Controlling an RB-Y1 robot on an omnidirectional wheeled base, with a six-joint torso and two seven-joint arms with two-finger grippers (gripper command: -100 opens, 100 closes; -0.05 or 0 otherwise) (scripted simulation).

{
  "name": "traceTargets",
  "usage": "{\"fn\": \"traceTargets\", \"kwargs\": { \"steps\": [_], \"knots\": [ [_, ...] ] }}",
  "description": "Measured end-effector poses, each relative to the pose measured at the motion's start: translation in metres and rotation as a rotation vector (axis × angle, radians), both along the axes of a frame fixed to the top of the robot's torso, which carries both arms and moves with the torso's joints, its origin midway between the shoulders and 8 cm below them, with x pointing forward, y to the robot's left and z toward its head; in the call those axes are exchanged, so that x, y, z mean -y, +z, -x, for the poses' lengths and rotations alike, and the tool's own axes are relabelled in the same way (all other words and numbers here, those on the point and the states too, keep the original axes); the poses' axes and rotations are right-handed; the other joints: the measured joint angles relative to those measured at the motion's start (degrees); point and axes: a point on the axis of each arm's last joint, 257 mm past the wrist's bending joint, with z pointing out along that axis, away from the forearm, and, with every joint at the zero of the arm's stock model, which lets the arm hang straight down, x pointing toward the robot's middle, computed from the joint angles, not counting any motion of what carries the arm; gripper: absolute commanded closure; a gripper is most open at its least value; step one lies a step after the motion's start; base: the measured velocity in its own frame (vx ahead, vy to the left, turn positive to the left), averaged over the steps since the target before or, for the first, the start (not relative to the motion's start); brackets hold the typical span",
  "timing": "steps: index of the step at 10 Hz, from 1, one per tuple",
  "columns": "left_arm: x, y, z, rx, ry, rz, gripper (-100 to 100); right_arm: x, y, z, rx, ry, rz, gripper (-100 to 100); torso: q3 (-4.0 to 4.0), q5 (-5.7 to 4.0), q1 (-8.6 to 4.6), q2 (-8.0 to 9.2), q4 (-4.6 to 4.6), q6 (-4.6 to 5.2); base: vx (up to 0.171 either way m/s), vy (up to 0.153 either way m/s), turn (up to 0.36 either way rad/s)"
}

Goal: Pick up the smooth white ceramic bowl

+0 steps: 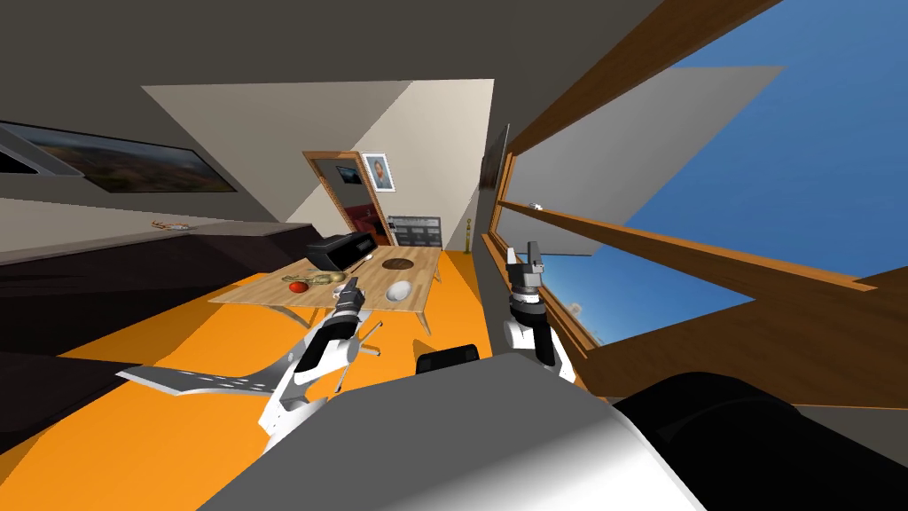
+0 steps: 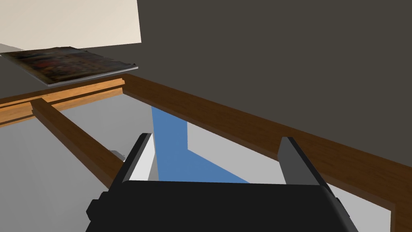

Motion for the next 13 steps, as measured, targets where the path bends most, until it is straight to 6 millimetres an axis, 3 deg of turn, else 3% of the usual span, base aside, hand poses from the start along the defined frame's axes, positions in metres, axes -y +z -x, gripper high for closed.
{"fn": "traceTargets", "kwargs": {
  "steps": [5,13],
  "knots": [
    [-0.029,-0.051,-0.006,-0.162,0.052,0.031,-100,0.0,0.0,0.0,0.0,0.0,0.0,0,-0.04,0.0,-0.01,-0.08,-0.01,0.01,0.027,-0.042,-0.026],
    [-0.067,-0.13,0.004,-0.429,0.125,0.092,-100,0.0,0.0,0.0,0.0,0.0,0.0,0,-0.09,0.0,-0.03,-0.15,-0.03,0.01,0.042,-0.043,-0.03]
  ]
}}
